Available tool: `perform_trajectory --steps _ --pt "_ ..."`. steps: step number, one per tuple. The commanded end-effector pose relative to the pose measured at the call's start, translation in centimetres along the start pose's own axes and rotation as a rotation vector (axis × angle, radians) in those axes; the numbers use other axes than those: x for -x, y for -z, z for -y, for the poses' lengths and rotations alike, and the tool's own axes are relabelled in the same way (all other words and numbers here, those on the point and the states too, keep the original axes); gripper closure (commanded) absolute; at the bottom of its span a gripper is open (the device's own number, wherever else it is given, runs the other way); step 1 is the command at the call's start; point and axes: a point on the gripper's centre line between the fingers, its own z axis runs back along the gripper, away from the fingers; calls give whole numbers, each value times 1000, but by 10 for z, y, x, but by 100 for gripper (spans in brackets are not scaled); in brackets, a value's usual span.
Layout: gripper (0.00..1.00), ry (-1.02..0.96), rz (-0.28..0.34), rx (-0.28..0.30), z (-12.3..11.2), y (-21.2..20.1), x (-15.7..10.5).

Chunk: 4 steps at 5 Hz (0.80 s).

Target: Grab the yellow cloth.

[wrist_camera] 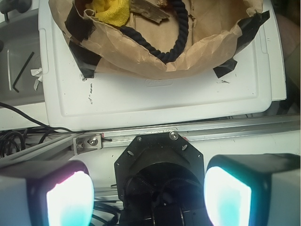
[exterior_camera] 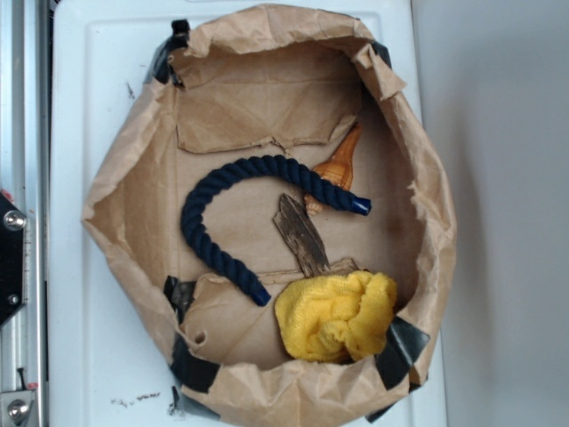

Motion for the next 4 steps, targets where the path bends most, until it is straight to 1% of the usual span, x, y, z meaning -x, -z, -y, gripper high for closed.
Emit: perform_trajectory --steps 1,2,3,4 --pt "0 0 0 0 0 0 0" --pt "0 -33 95 25 -3 1 -50" --pt "0 68 183 -47 1 13 -98" --pt "0 290 201 -21 8 40 -144"
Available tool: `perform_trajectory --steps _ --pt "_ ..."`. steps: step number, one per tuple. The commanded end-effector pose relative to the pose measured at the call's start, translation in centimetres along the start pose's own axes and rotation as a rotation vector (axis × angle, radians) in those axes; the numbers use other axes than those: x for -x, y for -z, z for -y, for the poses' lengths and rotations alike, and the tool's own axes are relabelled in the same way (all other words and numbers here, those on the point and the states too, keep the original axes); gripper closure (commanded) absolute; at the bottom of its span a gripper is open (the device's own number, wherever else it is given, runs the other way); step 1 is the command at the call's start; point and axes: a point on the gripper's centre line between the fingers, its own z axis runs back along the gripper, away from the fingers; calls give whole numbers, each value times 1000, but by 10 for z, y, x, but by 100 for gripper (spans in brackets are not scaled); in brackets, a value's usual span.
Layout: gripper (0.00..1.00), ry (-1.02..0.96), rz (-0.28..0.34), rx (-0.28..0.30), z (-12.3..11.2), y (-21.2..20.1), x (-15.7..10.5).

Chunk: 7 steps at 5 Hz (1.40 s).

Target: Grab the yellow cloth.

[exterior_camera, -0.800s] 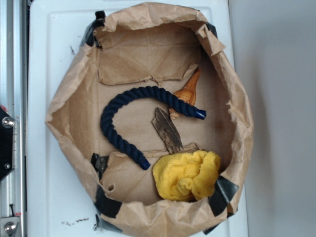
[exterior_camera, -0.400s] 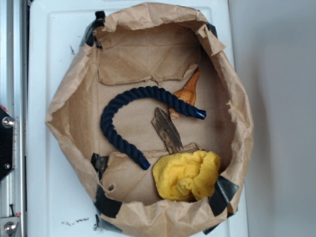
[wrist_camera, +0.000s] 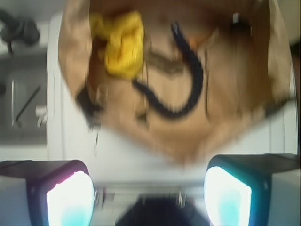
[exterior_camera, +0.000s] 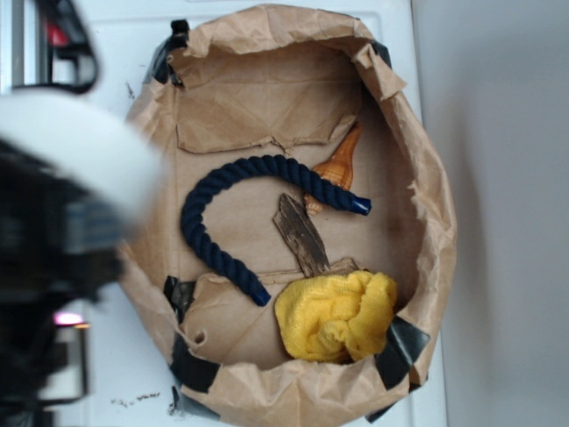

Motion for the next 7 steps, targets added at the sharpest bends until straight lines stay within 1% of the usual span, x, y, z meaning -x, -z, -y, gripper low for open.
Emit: perform_trajectory --steps 1,4,5,6,7 --pt "0 295 71 239 12 24 -95" --pt "0 295 71 239 12 24 -95" --pt "0 324 84 204 5 58 -89" --pt "0 333 40 174 -4 87 -74" --pt "0 363 18 119 -3 106 -53"
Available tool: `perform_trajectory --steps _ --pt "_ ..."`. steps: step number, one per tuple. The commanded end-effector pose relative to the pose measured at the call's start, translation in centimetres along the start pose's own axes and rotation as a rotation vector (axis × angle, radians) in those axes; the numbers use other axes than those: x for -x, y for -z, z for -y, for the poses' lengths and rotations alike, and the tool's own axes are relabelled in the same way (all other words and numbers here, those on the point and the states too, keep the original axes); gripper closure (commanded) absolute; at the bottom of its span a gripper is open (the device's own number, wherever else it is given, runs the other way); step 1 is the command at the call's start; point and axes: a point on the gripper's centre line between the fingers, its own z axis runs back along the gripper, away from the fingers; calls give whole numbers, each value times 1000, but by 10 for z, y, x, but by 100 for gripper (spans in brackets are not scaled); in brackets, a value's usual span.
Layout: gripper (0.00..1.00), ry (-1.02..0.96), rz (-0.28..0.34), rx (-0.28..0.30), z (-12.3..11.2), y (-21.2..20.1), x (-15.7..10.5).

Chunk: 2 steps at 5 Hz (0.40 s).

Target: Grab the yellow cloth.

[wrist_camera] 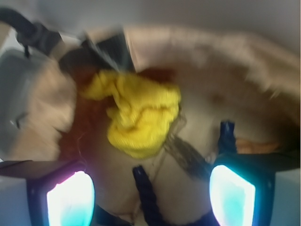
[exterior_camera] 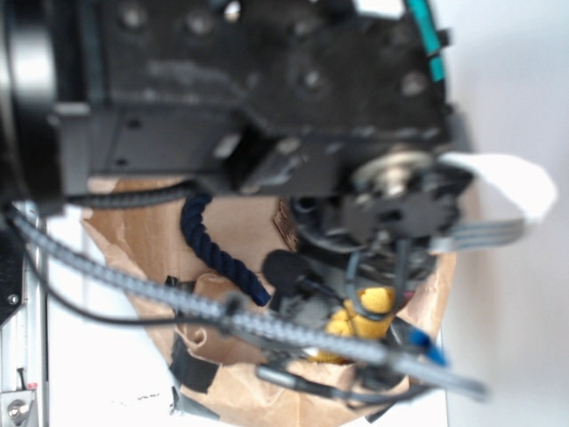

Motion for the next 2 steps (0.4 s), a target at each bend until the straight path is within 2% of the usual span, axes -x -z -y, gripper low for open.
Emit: perform_trajectory --steps 1,2 --pt "0 60 -68 -133 19 41 15" --pt "0 115 -83 -191 43 74 1"
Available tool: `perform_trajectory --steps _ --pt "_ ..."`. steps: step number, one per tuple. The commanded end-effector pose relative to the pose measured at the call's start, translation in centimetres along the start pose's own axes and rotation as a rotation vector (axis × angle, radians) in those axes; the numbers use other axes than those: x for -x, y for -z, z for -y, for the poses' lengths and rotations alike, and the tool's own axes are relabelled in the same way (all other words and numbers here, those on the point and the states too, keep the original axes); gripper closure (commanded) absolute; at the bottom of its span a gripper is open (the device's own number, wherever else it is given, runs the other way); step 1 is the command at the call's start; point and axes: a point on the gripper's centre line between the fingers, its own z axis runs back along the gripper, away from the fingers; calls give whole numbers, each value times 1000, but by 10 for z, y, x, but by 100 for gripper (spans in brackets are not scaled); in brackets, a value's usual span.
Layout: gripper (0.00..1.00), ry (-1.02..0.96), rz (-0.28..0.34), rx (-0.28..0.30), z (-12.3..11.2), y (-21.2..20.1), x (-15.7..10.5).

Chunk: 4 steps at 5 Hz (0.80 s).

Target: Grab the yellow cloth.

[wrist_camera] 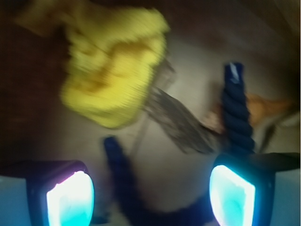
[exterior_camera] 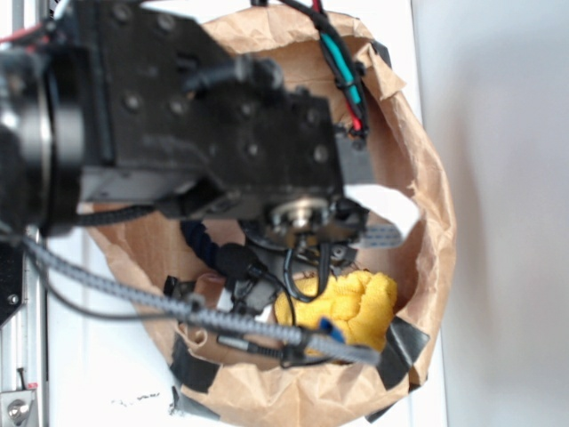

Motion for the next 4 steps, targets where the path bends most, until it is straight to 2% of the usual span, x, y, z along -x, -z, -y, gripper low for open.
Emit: perform_trajectory --steps 1,2,3,4 --pt "0 108 157 10 49 10 -42" --pt "0 104 260 48 53 4 -51" --pt "0 75 282 79 44 7 -57" --pt "0 19 155 19 39 48 -69"
